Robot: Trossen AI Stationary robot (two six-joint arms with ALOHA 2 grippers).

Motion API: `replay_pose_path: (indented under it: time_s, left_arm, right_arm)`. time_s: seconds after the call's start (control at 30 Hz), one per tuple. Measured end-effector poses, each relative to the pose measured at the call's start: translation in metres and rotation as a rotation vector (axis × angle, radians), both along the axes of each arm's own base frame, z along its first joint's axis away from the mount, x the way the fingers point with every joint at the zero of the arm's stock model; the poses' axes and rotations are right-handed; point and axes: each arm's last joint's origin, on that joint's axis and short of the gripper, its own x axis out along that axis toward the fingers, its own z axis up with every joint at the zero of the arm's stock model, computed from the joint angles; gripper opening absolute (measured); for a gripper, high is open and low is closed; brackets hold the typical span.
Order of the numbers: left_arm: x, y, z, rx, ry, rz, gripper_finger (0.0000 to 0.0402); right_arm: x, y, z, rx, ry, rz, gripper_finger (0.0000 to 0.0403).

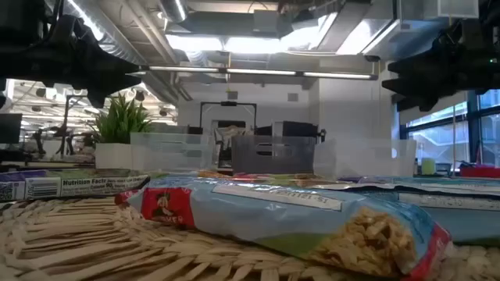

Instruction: Pick and place Granola Bars by type

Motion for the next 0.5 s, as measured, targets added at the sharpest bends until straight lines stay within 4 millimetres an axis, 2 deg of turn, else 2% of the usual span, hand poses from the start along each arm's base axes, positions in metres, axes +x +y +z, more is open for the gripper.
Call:
replay_pose_path:
  time_s: [0.5]
  left_arm:
    - [0.0000, 0.0000, 0.0000, 0.000, 0.000, -0.001, 0.0152]
  right_arm:
    - [0.0000, 0.0000, 0.0001, 0.000, 0.000, 0.000, 0.0239]
